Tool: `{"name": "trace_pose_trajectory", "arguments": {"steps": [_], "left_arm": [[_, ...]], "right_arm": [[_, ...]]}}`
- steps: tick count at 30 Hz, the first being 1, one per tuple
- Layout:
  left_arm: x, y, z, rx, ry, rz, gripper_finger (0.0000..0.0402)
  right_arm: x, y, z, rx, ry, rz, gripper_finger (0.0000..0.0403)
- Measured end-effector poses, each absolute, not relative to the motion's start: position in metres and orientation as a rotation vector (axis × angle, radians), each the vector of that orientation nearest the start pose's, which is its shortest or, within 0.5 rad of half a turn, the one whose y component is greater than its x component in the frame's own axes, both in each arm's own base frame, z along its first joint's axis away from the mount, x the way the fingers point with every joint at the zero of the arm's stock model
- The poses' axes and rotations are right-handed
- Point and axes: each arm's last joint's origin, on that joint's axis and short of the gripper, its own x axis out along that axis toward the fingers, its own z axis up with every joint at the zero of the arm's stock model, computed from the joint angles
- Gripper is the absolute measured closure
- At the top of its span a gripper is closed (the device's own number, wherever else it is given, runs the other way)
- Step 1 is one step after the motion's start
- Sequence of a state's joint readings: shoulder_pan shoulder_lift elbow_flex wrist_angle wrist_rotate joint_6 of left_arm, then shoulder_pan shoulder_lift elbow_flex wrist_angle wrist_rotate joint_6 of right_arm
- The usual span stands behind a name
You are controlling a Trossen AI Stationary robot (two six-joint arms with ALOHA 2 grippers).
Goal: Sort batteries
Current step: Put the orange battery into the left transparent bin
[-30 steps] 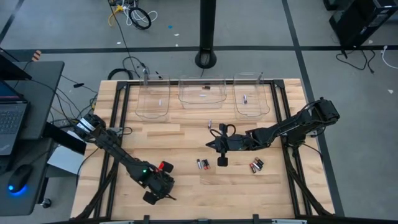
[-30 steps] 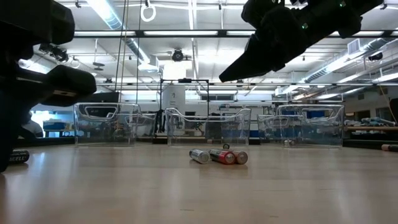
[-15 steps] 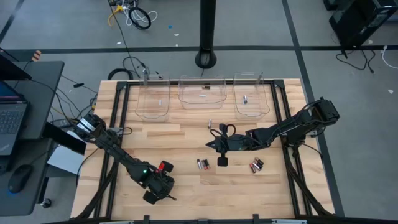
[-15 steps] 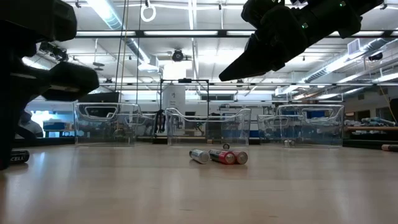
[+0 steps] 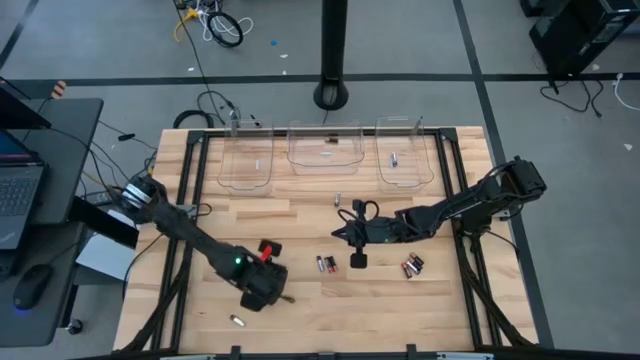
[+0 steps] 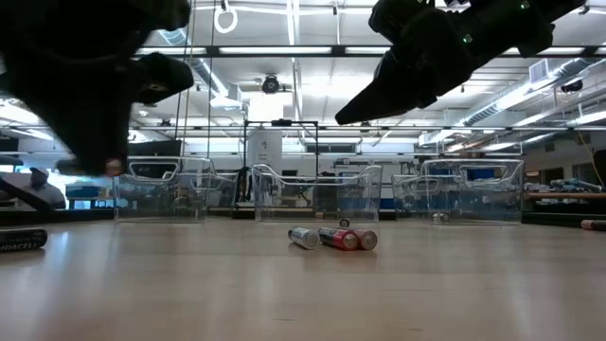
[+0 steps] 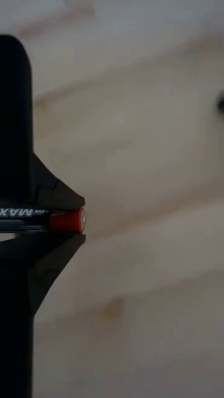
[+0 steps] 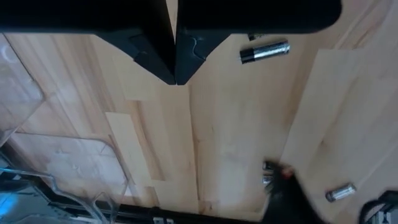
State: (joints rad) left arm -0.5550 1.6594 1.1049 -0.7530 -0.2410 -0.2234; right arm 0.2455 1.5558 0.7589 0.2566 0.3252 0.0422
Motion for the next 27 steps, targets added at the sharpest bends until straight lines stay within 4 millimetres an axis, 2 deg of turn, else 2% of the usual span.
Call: {"name": "trace_pose_trajectory", "arguments": {"steps": [8, 13, 17, 21, 27], "left_arm": [[0.259, -0.115, 0.237, 0.205, 1.145, 0.034, 0.0354], [0.248, -0.078, 0.262, 0.096, 1.098, 0.243, 0.0354], [0.237, -0.036, 0.275, 0.065, 1.101, 0.459, 0.0354], [0.232, 0.009, 0.283, 0.007, 1.094, 0.598, 0.0354], [0.223, 0.087, 0.277, -0.266, 1.148, 0.736, 0.0354]], "right_arm": [[0.303, 0.071, 0.184, -0.119, 0.529, -0.074, 0.0383], [0.303, 0.071, 0.184, -0.117, 0.531, -0.075, 0.0385], [0.303, 0.071, 0.184, -0.119, 0.532, -0.074, 0.0393], [0.303, 0.071, 0.183, -0.115, 0.536, -0.076, 0.0386], [0.302, 0.071, 0.183, -0.116, 0.540, -0.076, 0.0391]]}}
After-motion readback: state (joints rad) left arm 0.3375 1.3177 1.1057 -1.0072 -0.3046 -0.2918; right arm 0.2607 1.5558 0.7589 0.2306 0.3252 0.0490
